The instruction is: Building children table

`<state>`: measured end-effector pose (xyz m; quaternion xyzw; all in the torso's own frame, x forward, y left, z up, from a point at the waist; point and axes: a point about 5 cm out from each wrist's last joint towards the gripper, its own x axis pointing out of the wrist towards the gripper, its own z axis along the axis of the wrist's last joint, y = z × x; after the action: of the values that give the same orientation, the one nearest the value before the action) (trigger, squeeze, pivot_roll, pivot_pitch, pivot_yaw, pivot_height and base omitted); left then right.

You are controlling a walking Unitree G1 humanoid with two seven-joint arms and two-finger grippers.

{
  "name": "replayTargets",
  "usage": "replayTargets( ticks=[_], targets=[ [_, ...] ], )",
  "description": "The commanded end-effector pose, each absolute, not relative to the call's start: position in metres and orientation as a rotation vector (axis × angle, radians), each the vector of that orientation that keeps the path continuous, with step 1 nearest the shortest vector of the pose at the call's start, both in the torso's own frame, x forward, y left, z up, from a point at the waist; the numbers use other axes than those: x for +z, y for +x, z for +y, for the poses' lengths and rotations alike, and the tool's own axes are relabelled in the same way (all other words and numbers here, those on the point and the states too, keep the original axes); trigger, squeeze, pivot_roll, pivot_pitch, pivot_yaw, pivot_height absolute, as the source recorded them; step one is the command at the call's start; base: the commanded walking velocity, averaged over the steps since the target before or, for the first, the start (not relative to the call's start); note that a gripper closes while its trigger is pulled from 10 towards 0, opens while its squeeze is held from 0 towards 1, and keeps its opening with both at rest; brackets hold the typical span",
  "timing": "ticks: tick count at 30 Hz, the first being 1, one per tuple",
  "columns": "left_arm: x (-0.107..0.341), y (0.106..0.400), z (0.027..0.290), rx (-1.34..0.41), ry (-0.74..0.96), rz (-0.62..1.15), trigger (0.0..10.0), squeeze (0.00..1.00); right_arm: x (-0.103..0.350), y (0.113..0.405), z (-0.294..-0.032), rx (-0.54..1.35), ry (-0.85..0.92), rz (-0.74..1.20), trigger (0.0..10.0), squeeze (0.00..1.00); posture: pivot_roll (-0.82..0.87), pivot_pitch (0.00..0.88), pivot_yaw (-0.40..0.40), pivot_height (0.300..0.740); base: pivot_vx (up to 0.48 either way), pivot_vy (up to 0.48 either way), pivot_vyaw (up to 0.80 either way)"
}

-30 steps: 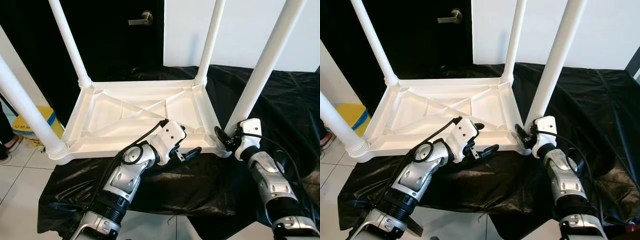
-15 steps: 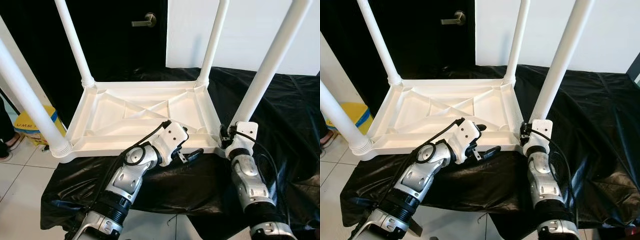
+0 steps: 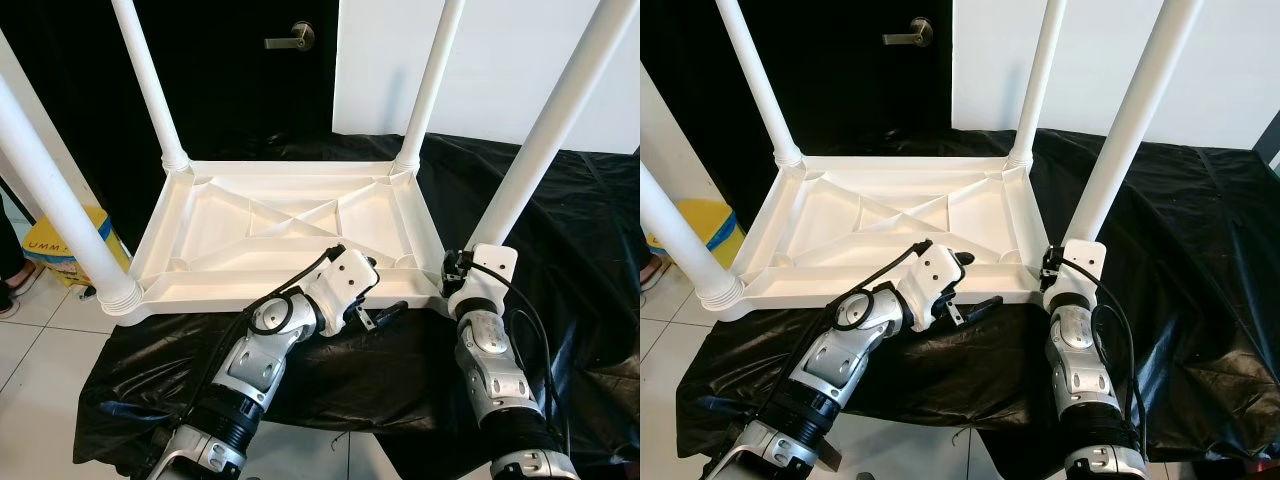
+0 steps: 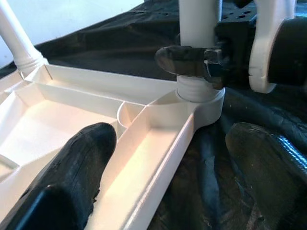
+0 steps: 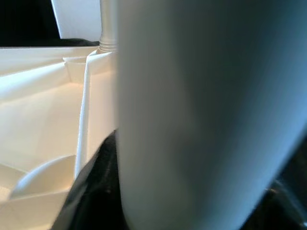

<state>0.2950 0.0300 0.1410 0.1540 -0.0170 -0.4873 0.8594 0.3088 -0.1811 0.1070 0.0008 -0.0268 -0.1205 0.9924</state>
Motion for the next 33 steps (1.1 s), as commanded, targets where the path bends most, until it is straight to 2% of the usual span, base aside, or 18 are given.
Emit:
replayTargets(
  ticks=[1,7,8,13,16,19,24,33],
  targets=[
    [0.139,0.296,0.034,-0.955,0.315,-0.034,10.0,0.00,0.100,0.302,-0.190,-0.248,-0.008,-0.037,10.0,1.00,-0.10,0.000,-0.052,0.740,0.000,0.000,0.00],
    [0.134,0.294,0.039,-0.952,0.319,-0.016,10.0,0.00,0.106,0.294,-0.206,-0.166,-0.008,-0.101,10.0,1.00,-0.12,0.000,-0.035,0.740,0.000,0.000,0.00],
    [0.134,0.295,0.039,-0.955,0.323,-0.015,10.0,0.00,0.107,0.292,-0.209,-0.131,-0.008,-0.104,10.0,0.00,-0.12,0.000,-0.027,0.740,0.000,0.000,0.00],
    [0.135,0.296,0.040,-0.963,0.330,-0.015,10.0,0.00,0.109,0.290,-0.214,-0.026,-0.017,-0.112,10.0,0.00,-0.13,0.000,-0.016,0.740,0.000,0.000,0.00],
    [0.136,0.295,0.037,-0.983,0.334,-0.013,10.0,0.00,0.112,0.293,-0.217,0.155,-0.051,-0.083,10.0,0.00,-0.15,0.000,0.018,0.740,0.000,0.000,0.00],
    [0.136,0.295,0.037,-0.983,0.334,-0.013,10.0,0.00,0.112,0.293,-0.217,0.155,-0.051,-0.083,10.0,0.00,-0.15,0.000,0.018,0.740,0.000,0.000,0.00],
    [0.136,0.295,0.034,-1.007,0.344,-0.012,10.0,0.00,0.116,0.303,-0.221,0.352,-0.124,-0.023,10.0,0.00,-0.16,0.000,0.030,0.740,0.000,0.000,0.00],
    [0.138,0.297,0.029,-1.023,0.371,-0.017,10.0,0.00,0.114,0.320,-0.213,0.424,-0.164,0.006,10.0,0.00,-0.16,0.000,0.028,0.740,0.000,0.000,0.00]
  ],
)
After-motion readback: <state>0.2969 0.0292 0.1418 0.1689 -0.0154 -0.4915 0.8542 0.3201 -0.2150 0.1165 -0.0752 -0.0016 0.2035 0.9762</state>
